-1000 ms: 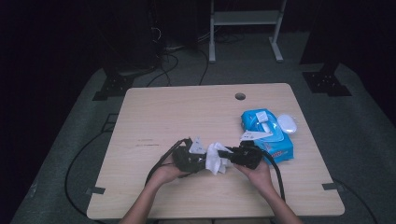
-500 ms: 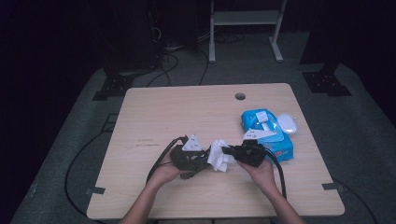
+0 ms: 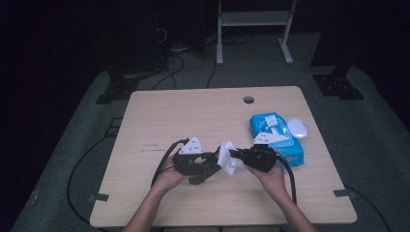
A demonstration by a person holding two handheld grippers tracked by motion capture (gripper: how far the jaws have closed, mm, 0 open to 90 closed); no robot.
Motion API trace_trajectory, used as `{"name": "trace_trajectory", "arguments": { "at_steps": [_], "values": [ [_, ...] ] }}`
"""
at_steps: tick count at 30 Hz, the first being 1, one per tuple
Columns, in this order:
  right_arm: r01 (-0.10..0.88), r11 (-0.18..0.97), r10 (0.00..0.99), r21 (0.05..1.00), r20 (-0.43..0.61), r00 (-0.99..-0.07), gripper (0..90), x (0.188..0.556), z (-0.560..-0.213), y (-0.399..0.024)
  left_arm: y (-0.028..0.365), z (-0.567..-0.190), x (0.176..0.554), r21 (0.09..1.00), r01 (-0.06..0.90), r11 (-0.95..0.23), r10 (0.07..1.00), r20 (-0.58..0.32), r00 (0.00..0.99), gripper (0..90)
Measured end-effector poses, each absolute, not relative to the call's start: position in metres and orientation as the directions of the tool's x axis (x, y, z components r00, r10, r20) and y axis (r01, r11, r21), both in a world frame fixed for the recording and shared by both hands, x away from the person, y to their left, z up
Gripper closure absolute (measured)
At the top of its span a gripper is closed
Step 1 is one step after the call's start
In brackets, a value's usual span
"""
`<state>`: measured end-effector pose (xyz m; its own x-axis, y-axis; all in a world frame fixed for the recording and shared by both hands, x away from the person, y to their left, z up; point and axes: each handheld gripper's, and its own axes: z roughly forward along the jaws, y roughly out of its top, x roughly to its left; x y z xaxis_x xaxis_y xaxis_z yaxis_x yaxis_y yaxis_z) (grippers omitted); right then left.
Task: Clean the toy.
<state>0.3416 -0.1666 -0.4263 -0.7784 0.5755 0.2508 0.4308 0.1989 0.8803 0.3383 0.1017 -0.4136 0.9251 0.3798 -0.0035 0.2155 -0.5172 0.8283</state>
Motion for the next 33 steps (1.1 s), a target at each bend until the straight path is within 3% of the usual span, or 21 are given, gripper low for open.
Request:
{"name": "trace_trajectory", "arguments": {
  "at_steps": [10, 20, 33],
  "values": [
    [0.402, 0.174, 0.554, 0.899, 0.248, -0.795, 85.7, 0.339, -0.415, -0.164, 0.099, -0.415, 0.337, 0.831, 0.203, -0.518, 0.373, 0.005, 0.928, 60.0],
    [0.464, 0.196, 0.592, 0.864, 0.273, -0.758, 85.7, 0.348, -0.439, -0.169, 0.106, -0.405, 0.336, 0.858, 0.2, -0.473, 0.375, -0.009, 0.927, 60.0],
    [0.41, 0.172, 0.572, 0.896, 0.248, -0.782, 85.6, 0.341, -0.42, -0.166, 0.103, -0.407, 0.336, 0.859, 0.196, -0.472, 0.371, -0.007, 0.929, 61.3]
  ]
}}
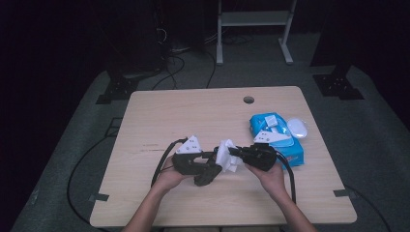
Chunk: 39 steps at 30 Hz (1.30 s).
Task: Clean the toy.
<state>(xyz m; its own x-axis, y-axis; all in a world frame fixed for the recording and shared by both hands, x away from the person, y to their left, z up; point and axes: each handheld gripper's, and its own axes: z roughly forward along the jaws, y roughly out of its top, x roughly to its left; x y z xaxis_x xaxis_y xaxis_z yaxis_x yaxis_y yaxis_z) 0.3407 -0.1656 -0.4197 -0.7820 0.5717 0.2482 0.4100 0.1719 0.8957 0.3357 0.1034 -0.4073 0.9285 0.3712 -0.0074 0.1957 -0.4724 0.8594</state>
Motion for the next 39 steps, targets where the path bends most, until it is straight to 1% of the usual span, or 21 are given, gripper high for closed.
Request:
{"name": "trace_trajectory", "arguments": {
  "at_steps": [1, 4, 6, 7, 11, 13, 15, 18, 19, 24, 27, 34, 39],
  "values": [
    [0.417, 0.175, 0.575, 0.892, 0.251, -0.779, 85.7, 0.342, -0.422, -0.166, 0.103, -0.407, 0.335, 0.854, 0.189, -0.484, 0.376, 0.008, 0.926, 61.3],
    [0.453, 0.191, 0.585, 0.871, 0.269, -0.765, 85.7, 0.346, -0.435, -0.167, 0.103, -0.412, 0.338, 0.849, 0.209, -0.485, 0.377, -0.012, 0.926, 61.4],
    [0.467, 0.198, 0.587, 0.862, 0.277, -0.761, 85.7, 0.346, -0.437, -0.166, 0.101, -0.413, 0.338, 0.844, 0.207, -0.495, 0.377, -0.006, 0.926, 61.5],
    [0.459, 0.196, 0.584, 0.867, 0.273, -0.765, 85.7, 0.346, -0.436, -0.165, 0.101, -0.413, 0.338, 0.838, 0.203, -0.507, 0.377, 0.003, 0.926, 61.5],
    [0.428, 0.176, 0.569, 0.886, 0.263, -0.779, 85.7, 0.343, -0.426, -0.165, 0.1, -0.415, 0.338, 0.841, 0.207, -0.501, 0.375, -0.005, 0.927, 61.5],
    [0.431, 0.182, 0.572, 0.884, 0.262, -0.777, 85.6, 0.343, -0.427, -0.165, 0.101, -0.414, 0.339, 0.843, 0.21, -0.496, 0.378, -0.009, 0.926, 61.5],
    [0.457, 0.197, 0.58, 0.867, 0.272, -0.768, 85.6, 0.344, -0.435, -0.165, 0.102, -0.414, 0.339, 0.842, 0.211, -0.497, 0.38, -0.008, 0.925, 61.6],
    [0.526, 0.23, 0.595, 0.819, 0.31, -0.742, 85.6, 0.351, -0.453, -0.165, 0.102, -0.415, 0.34, 0.838, 0.221, -0.499, 0.386, -0.013, 0.922, 61.6],
    [0.53, 0.231, 0.597, 0.816, 0.311, -0.739, 85.6, 0.351, -0.455, -0.165, 0.101, -0.416, 0.341, 0.834, 0.227, -0.503, 0.388, -0.017, 0.922, 61.6],
    [0.503, 0.209, 0.604, 0.838, 0.294, -0.741, 85.6, 0.35, -0.445, -0.17, 0.101, -0.421, 0.346, 0.808, 0.26, -0.529, 0.402, -0.031, 0.915, 61.5],
    [0.502, 0.199, 0.608, 0.842, 0.295, -0.737, 85.6, 0.349, -0.443, -0.172, 0.101, -0.425, 0.348, 0.774, 0.276, -0.57, 0.413, -0.021, 0.911, 61.5],
    [0.498, 0.22, 0.598, 0.839, 0.287, -0.748, 85.6, 0.348, -0.445, -0.167, 0.098, -0.431, 0.351, 0.715, 0.301, -0.632, 0.418, -0.013, 0.908, 61.4],
    [0.495, 0.223, 0.595, 0.84, 0.285, -0.751, 85.6, 0.349, -0.445, -0.166, 0.098, -0.431, 0.35, 0.713, 0.295, -0.636, 0.407, -0.015, 0.913, 60.0]
  ]
}}
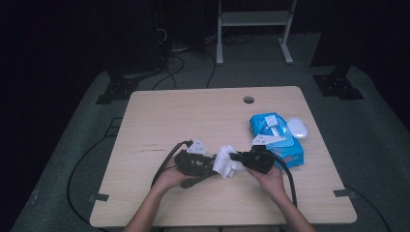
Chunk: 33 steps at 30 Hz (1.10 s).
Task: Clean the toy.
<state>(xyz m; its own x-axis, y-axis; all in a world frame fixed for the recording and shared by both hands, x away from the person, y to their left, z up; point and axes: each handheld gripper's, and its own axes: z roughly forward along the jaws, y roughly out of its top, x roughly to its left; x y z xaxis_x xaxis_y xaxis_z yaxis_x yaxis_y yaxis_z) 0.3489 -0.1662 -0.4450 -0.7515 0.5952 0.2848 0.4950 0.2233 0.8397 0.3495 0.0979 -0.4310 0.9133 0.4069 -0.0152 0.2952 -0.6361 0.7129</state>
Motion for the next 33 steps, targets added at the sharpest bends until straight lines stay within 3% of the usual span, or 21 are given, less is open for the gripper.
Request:
{"name": "trace_trajectory", "arguments": {
  "at_steps": [16, 26, 33],
  "values": [
    [0.453, 0.246, 0.521, 0.857, 0.277, -0.807, 85.6, 0.345, -0.431, -0.146, 0.141, -0.409, 0.343, 0.805, 0.358, -0.472, 0.447, -0.132, 0.885, 50.7],
    [0.455, 0.272, 0.523, 0.848, 0.267, -0.81, 85.6, 0.346, -0.433, -0.148, 0.155, -0.427, 0.349, 0.767, 0.454, -0.454, 0.479, -0.22, 0.85, 44.4],
    [0.453, 0.277, 0.535, 0.847, 0.256, -0.805, 85.6, 0.343, -0.428, -0.167, 0.151, -0.432, 0.349, 0.765, 0.463, -0.449, 0.472, -0.237, 0.849, 43.1]
  ]
}}
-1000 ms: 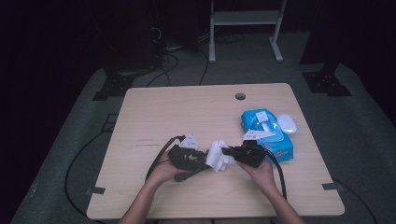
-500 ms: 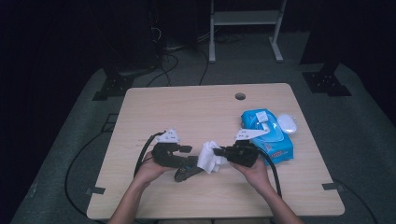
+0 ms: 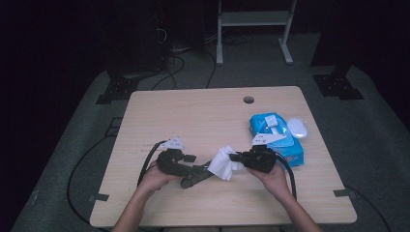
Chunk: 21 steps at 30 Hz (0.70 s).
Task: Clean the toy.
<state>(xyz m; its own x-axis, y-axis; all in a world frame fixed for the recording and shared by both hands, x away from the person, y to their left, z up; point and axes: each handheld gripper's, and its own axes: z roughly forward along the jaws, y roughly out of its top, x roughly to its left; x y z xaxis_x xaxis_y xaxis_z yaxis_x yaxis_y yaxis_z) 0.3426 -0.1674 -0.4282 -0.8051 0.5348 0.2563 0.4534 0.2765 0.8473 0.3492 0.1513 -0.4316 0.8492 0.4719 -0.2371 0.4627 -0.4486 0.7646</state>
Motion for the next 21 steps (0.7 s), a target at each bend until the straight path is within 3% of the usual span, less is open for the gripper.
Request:
{"name": "trace_trajectory", "arguments": {
  "at_steps": [7, 13, 21],
  "values": [
    [0.444, 0.32, 0.536, 0.837, 0.227, -0.813, 85.6, 0.333, -0.43, -0.183, 0.147, -0.431, 0.341, 0.763, 0.438, -0.475, 0.448, -0.219, 0.867, 43.2],
    [0.449, 0.318, 0.538, 0.835, 0.231, -0.811, 85.5, 0.327, -0.43, -0.195, 0.139, -0.433, 0.334, 0.758, 0.411, -0.506, 0.426, -0.195, 0.883, 38.3],
    [0.462, 0.327, 0.55, 0.824, 0.231, -0.802, 85.5, 0.32, -0.436, -0.211, 0.12, -0.441, 0.32, 0.692, 0.342, -0.636, 0.378, -0.107, 0.919, 31.2]
  ]
}}
